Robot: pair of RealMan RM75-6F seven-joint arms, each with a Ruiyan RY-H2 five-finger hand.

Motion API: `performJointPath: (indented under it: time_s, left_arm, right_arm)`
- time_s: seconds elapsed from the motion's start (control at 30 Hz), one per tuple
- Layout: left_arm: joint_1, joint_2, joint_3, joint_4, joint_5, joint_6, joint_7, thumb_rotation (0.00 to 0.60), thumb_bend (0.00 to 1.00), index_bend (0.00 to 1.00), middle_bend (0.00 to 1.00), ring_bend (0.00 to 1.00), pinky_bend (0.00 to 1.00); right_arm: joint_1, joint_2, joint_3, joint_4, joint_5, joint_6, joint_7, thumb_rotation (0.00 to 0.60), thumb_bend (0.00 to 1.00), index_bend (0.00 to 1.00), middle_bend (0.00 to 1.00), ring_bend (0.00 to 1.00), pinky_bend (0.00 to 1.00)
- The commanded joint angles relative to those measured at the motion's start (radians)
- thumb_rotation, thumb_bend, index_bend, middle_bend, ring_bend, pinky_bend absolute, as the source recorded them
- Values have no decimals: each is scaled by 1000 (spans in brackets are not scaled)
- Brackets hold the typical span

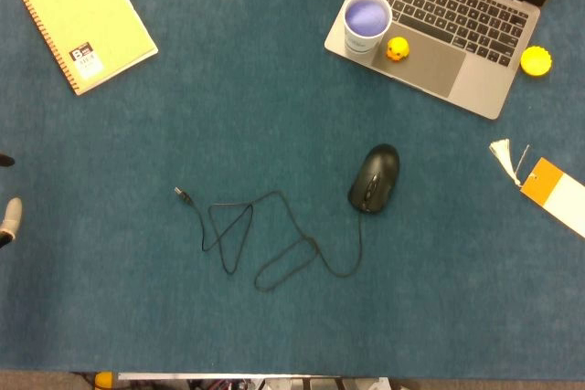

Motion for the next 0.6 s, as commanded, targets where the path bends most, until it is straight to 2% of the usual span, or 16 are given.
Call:
performJointPath:
  time_s: [0.03,0.37,0.6]
  left_arm:
    - [-1,1,1,-4,4,-1,2,600,342,342,241,100,0]
    - [-15,11,4,-1,20,-21,0,600,342,343,242,100,0]
    - [-82,45,18,-14,66,-125,2,600,342,344,242,101,0]
  right_arm:
    - [-1,1,-2,0,-1,0,0,600,369,609,453,355,420]
    - [-3,9,0,-2,-3,7,7,600,369,609,453,355,420]
    - [2,35,3,-31,-6,3,31,600,369,609,453,355,420]
